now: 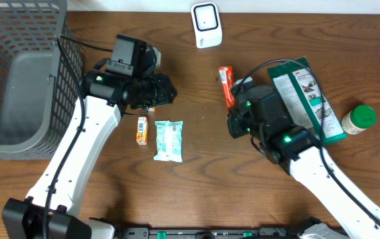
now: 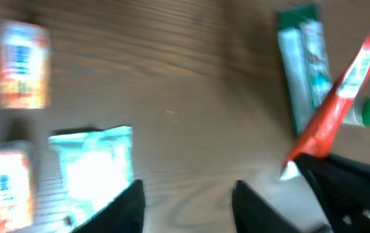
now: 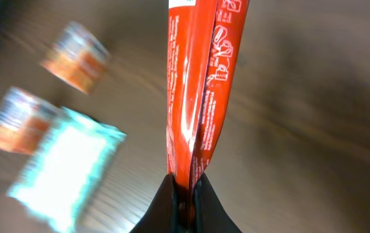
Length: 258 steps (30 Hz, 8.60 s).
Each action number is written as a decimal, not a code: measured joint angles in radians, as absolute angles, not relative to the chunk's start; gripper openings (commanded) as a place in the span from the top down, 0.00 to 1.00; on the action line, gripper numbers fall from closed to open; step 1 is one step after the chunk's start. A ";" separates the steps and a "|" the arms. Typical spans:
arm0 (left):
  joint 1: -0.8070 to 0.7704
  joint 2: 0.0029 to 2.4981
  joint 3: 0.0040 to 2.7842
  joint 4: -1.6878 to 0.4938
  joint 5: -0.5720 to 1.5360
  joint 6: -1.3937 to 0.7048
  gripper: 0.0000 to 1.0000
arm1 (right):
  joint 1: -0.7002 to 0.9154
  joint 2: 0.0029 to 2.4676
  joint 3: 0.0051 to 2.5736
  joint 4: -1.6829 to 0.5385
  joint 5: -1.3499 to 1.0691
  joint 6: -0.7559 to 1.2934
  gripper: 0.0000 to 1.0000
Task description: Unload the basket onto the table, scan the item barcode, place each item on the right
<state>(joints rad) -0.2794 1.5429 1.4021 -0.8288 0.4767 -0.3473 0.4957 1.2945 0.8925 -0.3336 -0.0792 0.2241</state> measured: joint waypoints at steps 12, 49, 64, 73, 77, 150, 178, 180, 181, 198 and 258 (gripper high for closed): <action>-0.282 1.543 1.402 -0.739 0.635 -0.242 0.34 | 0.484 1.280 0.892 -0.105 -0.422 0.521 0.99; -0.325 1.543 1.402 -0.535 0.840 -0.236 0.61 | 0.488 1.280 0.892 0.069 -0.475 0.758 0.99; -0.324 1.542 1.402 -0.526 0.839 -0.238 0.64 | 0.495 1.280 0.889 0.094 -0.459 0.805 0.99; -0.324 1.542 1.402 -0.515 0.840 -0.238 0.66 | 0.511 1.280 0.889 0.101 -0.452 0.808 0.99; -0.324 1.542 1.402 -0.515 0.840 -0.239 0.70 | 0.511 1.282 0.889 0.103 -0.451 0.808 0.99; -0.495 1.906 1.917 -0.757 -0.256 0.179 0.92 | 0.093 1.296 0.882 -0.699 -0.259 0.291 0.01; -0.459 2.447 1.917 0.043 -0.343 0.680 0.93 | 0.093 1.296 0.882 -0.700 -0.231 0.280 0.01; -0.448 2.457 1.917 0.059 -0.343 0.690 0.93 | 0.093 1.296 0.882 -0.700 -0.231 0.280 0.01; -0.444 2.459 1.917 0.062 -0.343 0.693 0.93 | 0.093 1.296 0.882 -0.700 -0.231 0.280 0.01; -0.410 2.460 1.917 0.100 -0.343 0.707 0.93 | 0.093 1.296 0.882 -0.700 -0.231 0.280 0.01; -0.922 2.379 1.695 0.322 0.309 -0.651 0.22 | -0.292 1.204 1.111 -0.848 -0.412 0.216 0.01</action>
